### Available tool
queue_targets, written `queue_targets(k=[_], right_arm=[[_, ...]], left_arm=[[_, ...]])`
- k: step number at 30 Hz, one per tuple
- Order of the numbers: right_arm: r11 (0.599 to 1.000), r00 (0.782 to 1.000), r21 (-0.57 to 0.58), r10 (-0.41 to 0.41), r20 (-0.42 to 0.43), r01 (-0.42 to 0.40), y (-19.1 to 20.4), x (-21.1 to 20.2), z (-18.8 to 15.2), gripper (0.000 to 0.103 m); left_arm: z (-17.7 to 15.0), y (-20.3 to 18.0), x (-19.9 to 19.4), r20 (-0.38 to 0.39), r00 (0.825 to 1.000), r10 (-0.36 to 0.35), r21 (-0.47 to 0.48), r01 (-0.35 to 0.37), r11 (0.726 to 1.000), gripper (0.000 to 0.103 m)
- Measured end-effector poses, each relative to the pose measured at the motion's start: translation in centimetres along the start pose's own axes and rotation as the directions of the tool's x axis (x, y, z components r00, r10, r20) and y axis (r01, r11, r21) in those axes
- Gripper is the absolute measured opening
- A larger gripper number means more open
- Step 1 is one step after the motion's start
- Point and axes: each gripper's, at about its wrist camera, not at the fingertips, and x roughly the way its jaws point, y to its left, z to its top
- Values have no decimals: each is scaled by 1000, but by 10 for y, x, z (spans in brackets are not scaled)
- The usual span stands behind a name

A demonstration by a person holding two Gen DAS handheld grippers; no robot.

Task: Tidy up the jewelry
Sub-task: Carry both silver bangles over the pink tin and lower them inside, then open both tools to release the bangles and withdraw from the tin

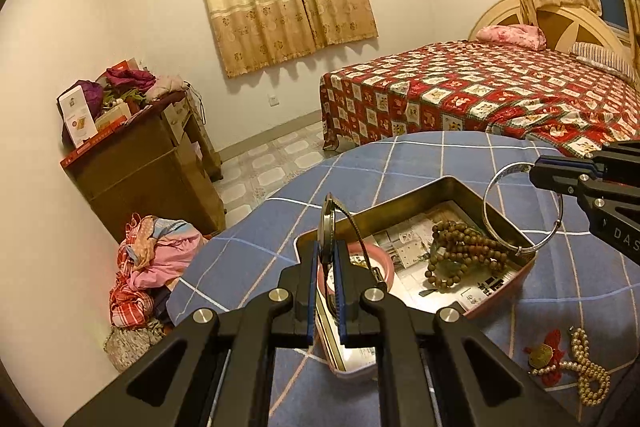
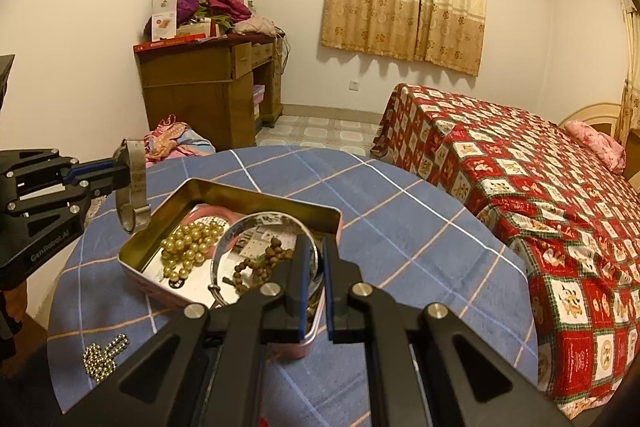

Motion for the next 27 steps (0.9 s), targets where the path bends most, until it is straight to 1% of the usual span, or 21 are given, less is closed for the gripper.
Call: queue_targets(k=[9,16,27], right_arm=[[1000,1000,3,-16,-22,16,0,22,7,8],[1000,997,-9,-27,-67,26,2,46,8,8],[999,995,-14,-37,-97,36,5,63,8,9]], left_arm=[[5,-1,22,-35,999,10,20,-9,1000,6],[3,-2,41,-63,998,15,27,-13,1000,6],[3,-4,60,-90,996,13,44,-9,999,7]])
